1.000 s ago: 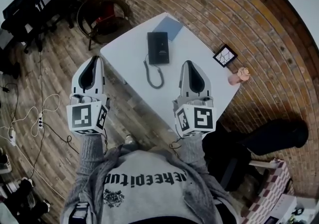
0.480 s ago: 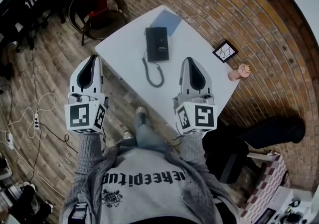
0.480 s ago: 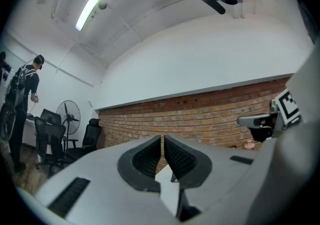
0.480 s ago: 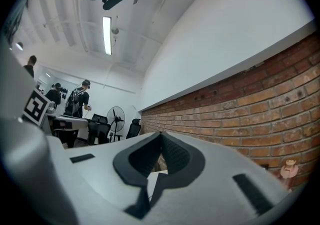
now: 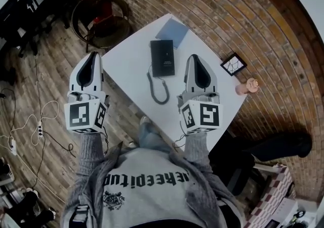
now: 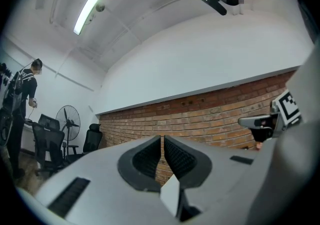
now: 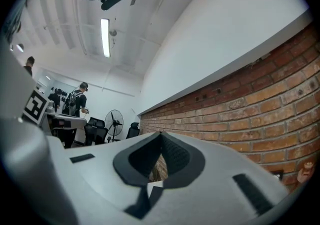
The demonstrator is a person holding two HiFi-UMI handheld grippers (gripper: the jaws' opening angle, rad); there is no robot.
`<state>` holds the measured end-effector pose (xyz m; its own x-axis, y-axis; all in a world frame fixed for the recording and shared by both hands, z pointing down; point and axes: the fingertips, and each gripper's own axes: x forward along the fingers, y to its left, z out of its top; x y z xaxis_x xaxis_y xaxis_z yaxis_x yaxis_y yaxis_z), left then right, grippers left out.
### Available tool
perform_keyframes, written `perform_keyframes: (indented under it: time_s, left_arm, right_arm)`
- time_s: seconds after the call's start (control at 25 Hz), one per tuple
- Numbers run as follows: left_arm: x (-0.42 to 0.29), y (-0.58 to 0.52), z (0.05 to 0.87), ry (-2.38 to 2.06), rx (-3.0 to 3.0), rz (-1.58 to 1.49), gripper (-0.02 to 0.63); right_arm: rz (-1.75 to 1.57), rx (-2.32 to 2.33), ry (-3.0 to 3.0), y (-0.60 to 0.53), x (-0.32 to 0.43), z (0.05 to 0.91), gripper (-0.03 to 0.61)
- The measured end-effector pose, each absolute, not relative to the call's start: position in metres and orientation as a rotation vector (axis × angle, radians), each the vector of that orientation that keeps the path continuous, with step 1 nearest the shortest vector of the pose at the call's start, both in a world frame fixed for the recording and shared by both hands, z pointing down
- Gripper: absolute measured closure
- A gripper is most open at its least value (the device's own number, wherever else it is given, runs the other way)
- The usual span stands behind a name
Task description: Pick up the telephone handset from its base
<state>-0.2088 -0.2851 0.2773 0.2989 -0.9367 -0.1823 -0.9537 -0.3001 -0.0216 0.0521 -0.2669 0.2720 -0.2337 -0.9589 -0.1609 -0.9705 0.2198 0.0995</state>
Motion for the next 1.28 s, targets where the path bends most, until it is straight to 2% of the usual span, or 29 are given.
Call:
perform_keyframes:
  time_s: [0.44,0.88,1.28]
  left_arm:
    - [-0.181,-0.355,0.315,1.81,-2.525,0.124,0.593]
    - [-0.139,-0.397,0.403,1.85,-2.77,-0.059,0.592]
    - [-0.073,-0.415,0.474,1.703,-3.148,-0.167,0.592]
  right_arm:
    - [0.172,-1.961,2.454,-0.335,0.078,0.307,0.575]
    - [-0.042,-2.009,2.532,-0.375,0.101,0.374,0.575]
    - [-0.154,-1.992,2.554,-0.388,0.114,0.405,0.574]
